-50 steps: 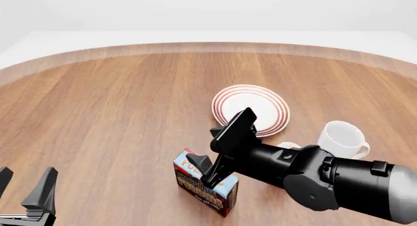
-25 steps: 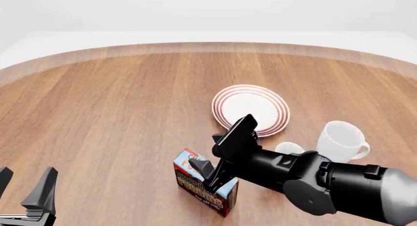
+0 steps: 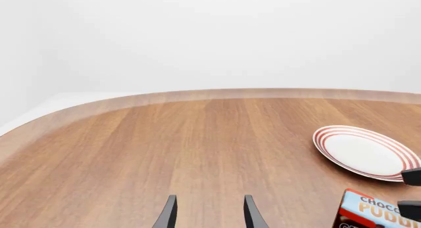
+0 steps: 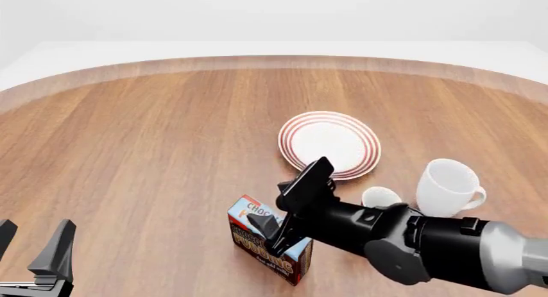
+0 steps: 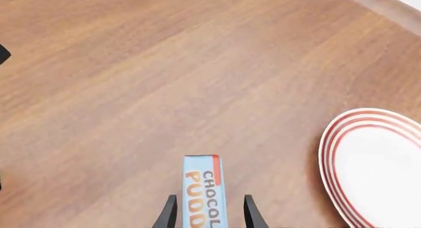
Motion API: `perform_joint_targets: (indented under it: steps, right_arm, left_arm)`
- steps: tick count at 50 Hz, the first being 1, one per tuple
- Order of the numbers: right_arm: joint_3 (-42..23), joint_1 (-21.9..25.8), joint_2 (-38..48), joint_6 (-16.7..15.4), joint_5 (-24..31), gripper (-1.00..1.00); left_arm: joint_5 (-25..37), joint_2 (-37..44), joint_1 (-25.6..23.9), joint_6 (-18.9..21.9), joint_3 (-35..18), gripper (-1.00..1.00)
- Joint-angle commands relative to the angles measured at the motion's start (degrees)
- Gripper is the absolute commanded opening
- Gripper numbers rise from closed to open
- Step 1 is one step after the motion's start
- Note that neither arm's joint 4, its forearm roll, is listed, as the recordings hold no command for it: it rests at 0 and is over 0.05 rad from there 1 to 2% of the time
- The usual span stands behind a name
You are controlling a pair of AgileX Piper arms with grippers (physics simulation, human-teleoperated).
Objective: Put the chocolate pudding to the right of the plate.
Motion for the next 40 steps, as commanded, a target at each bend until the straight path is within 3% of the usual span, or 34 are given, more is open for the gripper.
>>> perform_joint_targets:
  steps: [1,40]
  right_arm:
    - [0.45,-0.36,0.84,0.36,-0.94,1.00]
    - [0.12,0.72,4.65,0.68,-2.32,1.00]
  left_arm:
    - [0.00,0.00,0.00,0.00,0.00,1.00]
    - [0.00,0.00,0.00,0.00,0.00,1.00]
